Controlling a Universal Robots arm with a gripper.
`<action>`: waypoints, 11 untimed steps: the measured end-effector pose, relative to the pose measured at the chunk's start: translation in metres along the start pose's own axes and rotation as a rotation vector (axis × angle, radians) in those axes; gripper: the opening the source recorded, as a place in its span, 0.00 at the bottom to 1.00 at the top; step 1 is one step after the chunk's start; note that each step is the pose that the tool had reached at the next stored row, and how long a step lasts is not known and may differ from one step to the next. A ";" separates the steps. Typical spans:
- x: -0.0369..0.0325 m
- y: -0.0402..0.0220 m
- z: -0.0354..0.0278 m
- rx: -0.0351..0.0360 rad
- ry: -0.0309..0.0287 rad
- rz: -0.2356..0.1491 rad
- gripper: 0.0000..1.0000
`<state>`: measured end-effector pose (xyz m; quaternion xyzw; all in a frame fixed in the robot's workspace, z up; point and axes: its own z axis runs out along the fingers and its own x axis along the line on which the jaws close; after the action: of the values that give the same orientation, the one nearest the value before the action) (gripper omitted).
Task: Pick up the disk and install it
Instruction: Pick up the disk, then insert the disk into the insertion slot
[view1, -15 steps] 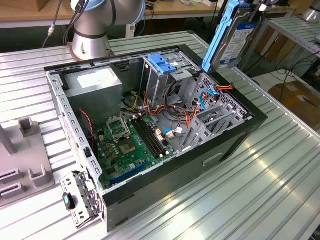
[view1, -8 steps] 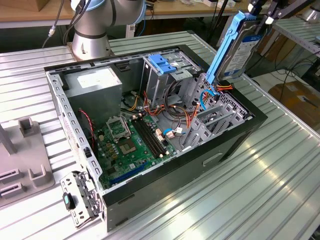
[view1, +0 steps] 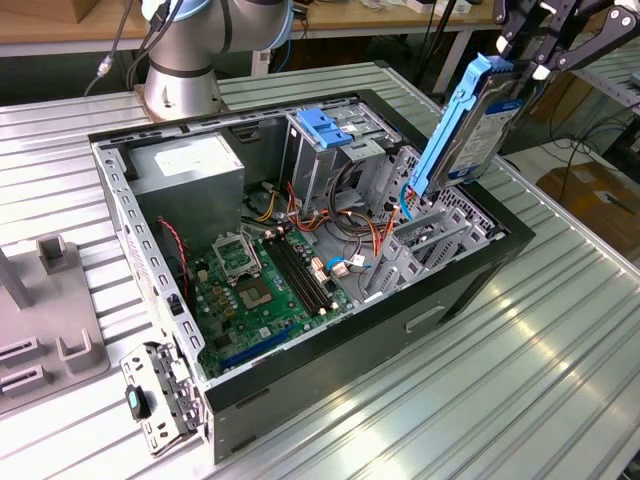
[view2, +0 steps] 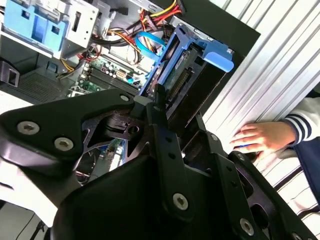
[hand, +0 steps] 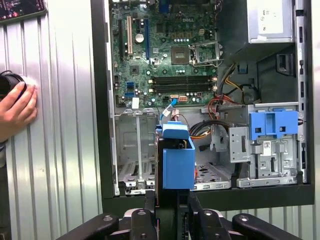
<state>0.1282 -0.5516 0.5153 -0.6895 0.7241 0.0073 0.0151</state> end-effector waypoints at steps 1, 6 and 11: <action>0.0000 0.0000 0.0000 0.0000 0.0001 0.000 0.35; 0.0001 0.0001 -0.0001 0.0000 0.0002 0.000 0.35; 0.0045 -0.0001 -0.0002 0.0000 -0.0003 0.000 0.35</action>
<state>0.1281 -0.5561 0.5153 -0.6894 0.7241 0.0074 0.0152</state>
